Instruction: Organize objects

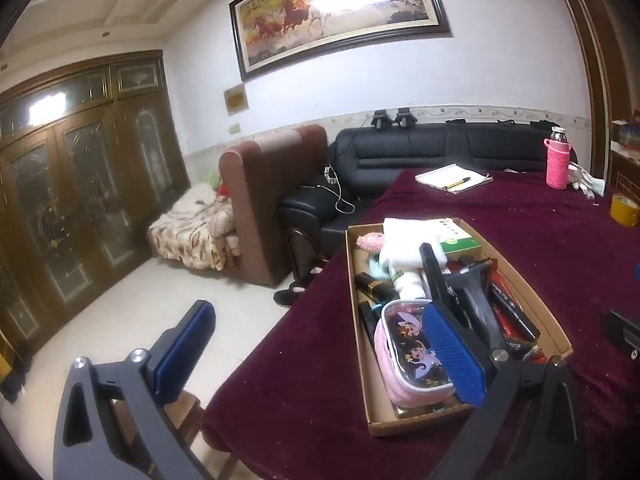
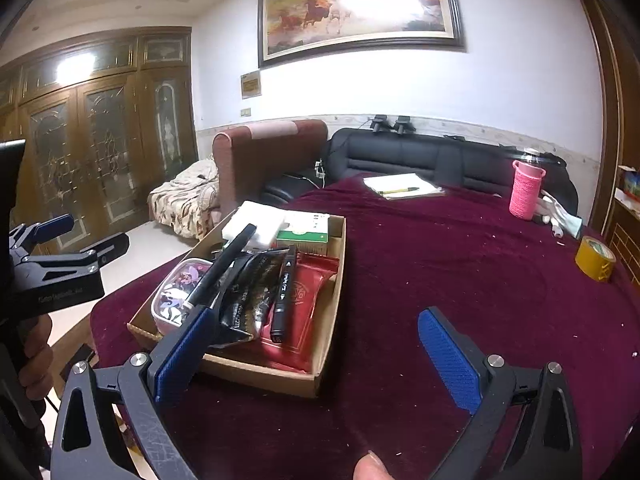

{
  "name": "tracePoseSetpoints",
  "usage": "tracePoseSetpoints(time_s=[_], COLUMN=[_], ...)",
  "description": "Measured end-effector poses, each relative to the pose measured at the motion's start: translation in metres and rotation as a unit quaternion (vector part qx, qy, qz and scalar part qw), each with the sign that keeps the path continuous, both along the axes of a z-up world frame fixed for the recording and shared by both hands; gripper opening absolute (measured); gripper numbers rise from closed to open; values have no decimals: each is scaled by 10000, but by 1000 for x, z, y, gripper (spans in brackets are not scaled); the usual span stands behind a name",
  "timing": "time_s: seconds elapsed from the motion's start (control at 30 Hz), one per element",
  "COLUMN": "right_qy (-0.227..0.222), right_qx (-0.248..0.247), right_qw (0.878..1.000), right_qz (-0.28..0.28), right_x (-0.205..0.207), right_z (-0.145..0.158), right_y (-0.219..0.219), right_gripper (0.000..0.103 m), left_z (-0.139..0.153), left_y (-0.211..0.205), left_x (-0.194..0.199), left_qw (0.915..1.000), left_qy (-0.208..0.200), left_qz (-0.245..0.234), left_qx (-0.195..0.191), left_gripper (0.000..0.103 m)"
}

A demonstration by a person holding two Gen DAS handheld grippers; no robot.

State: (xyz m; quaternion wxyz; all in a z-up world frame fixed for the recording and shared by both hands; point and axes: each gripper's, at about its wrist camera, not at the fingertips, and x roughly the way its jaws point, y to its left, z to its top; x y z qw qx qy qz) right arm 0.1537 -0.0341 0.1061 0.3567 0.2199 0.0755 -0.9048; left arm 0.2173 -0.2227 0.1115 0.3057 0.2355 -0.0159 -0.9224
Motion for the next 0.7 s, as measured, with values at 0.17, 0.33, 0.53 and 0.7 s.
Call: tracePoseSetpoints(time_s=[0.17, 0.33, 0.53, 0.7], right_qy=[-94, -120, -159, -174], right_qx=[18, 6, 27, 16], right_qw=[9999, 9999, 9999, 9998], right_qz=[28, 16, 48, 69], right_x=[-1, -2, -2, -2], right_z=[-4, -5, -8, -8], right_y=[-3, -6, -10, -11], right_gripper=[103, 103, 103, 103], left_z=[-2, -3, -7, -11], left_y=[0, -1, -5, -10], left_x=[0, -1, -4, -5], left_qw=[10000, 10000, 9999, 9998], left_qy=[7, -5, -43, -99], left_qz=[13, 16, 96, 158], left_qx=[-10, -20, -24, 41], left_gripper=[103, 103, 103, 103])
